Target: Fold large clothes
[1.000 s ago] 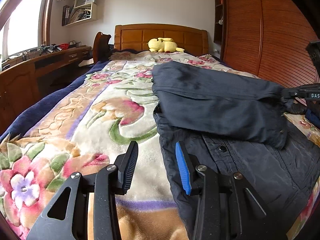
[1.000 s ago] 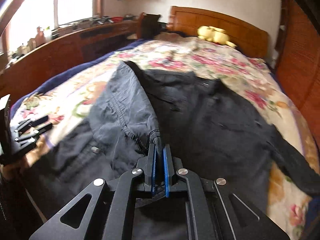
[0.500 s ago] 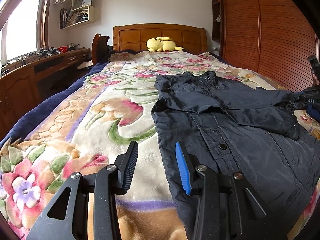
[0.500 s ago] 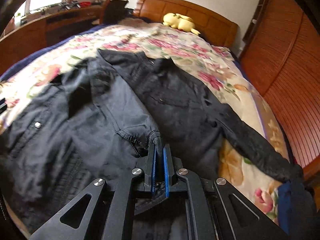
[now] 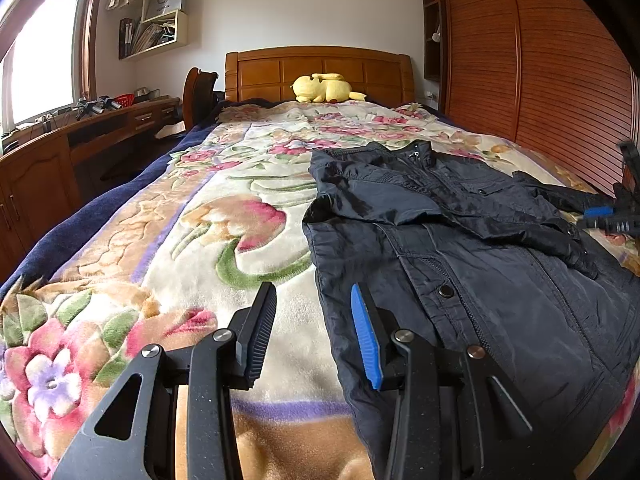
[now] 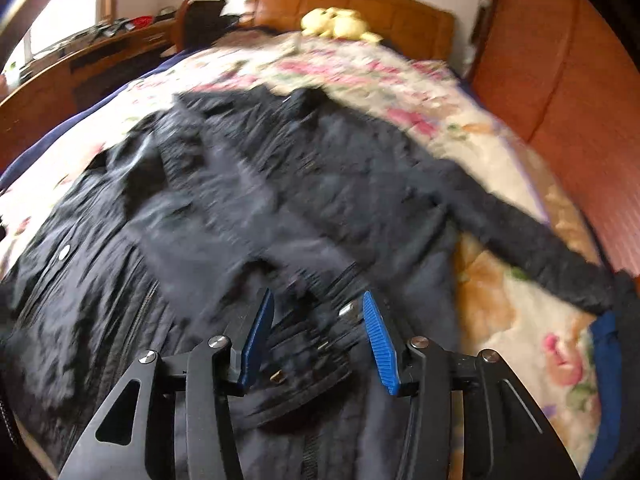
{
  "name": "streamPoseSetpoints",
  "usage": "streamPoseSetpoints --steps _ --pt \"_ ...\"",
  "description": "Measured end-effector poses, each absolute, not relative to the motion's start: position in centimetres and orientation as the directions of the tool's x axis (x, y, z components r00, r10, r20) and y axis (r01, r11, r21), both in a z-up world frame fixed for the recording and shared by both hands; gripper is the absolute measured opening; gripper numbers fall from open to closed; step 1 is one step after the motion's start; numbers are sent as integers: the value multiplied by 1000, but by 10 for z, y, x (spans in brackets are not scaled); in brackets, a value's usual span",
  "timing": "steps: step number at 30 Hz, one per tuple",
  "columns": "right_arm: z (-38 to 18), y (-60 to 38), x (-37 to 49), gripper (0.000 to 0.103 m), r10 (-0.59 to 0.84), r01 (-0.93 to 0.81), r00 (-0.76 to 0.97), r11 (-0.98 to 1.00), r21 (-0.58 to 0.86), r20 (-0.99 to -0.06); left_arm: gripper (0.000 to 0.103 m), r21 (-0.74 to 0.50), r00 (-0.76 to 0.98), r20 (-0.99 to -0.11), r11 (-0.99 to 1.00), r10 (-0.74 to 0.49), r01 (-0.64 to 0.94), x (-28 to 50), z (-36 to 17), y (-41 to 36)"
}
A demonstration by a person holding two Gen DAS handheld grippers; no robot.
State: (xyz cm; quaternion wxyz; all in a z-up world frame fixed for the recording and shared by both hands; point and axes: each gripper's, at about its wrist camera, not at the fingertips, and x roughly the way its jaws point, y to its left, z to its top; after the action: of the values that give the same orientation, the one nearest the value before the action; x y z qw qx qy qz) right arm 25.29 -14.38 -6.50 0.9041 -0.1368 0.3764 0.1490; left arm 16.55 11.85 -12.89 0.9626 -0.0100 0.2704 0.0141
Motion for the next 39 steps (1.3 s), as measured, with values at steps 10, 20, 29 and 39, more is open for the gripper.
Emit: streamPoseSetpoints --steps 10,20,29,39 --pt "-116 -138 241 48 209 -448 593 888 -103 -778 40 -7 849 -528 1000 20 -27 166 -129 118" --pt "-124 -150 238 48 253 -445 628 892 -73 -736 40 -9 827 -563 1000 -1 -5 181 -102 108" --pt "-126 -155 233 49 272 -443 639 895 -54 -720 40 15 845 -528 995 -77 100 222 -64 47" --pt "-126 -158 231 49 291 -442 638 896 -30 -713 40 -39 809 -548 972 -213 230 254 -61 -21"
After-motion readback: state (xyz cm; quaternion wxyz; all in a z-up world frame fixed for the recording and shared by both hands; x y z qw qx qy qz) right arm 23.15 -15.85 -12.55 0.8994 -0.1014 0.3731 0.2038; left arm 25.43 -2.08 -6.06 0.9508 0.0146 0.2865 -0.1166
